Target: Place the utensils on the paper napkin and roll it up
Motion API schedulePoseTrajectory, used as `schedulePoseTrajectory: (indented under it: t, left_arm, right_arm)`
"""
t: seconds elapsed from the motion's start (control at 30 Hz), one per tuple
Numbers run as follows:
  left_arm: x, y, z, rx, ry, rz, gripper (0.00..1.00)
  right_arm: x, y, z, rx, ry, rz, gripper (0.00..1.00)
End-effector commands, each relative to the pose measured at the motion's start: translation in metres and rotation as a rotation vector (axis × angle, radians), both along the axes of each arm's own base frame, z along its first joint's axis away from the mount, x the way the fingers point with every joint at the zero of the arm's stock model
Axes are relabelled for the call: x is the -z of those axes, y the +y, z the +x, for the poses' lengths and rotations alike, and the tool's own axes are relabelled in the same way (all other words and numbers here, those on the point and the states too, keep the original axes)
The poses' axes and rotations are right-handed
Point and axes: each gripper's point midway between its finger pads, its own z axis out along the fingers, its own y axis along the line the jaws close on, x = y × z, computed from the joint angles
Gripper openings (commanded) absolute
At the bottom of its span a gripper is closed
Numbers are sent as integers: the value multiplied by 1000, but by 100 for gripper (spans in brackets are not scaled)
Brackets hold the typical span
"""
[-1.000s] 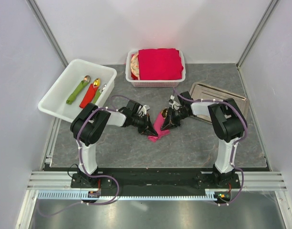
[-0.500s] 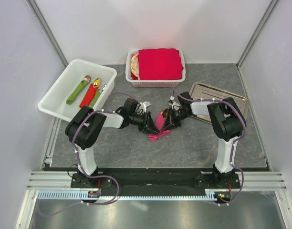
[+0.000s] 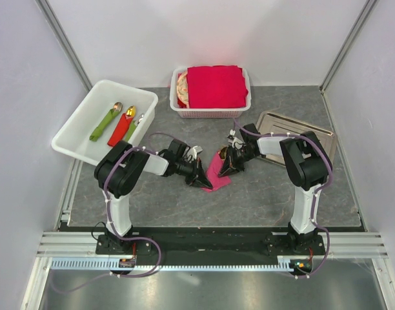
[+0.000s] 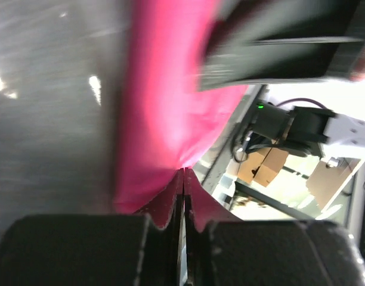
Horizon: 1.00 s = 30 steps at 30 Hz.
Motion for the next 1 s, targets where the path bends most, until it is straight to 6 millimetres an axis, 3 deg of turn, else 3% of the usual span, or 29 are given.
schedulePoseTrajectory:
  t: [0.0, 0.2, 0.3, 0.33, 0.43, 0.53, 0.63, 0.83, 0.97]
  left_arm:
    - [33, 12, -8, 1, 69, 104, 3]
    - [32, 9, -4, 0, 50, 127, 2]
    - [4, 1, 0, 26, -49, 44, 3]
    - [-18, -5, 6, 36, -122, -27, 3]
    - [-35, -8, 7, 59, -180, -70, 4]
    - [-37, -9, 8, 72, -179, -73, 4]
    - [-23, -6, 4, 44, -107, -34, 4]
    - [32, 6, -15, 2, 68, 113, 2]
    - [36, -7, -12, 32, 61, 140, 2]
  right_arm:
    - [36, -20, 9, 7, -46, -157, 9]
    - [39, -20, 13, 3, -53, -168, 8]
    - [40, -21, 15, -10, -72, -176, 8]
    - [40, -22, 15, -14, -77, -177, 8]
    - [41, -22, 15, -20, -78, -180, 8]
    - [42, -23, 13, -25, -76, -181, 7]
    - [42, -23, 14, -28, -81, -182, 7]
    - [44, -25, 17, -36, -94, -200, 7]
    - [44, -24, 21, -44, -98, -198, 6]
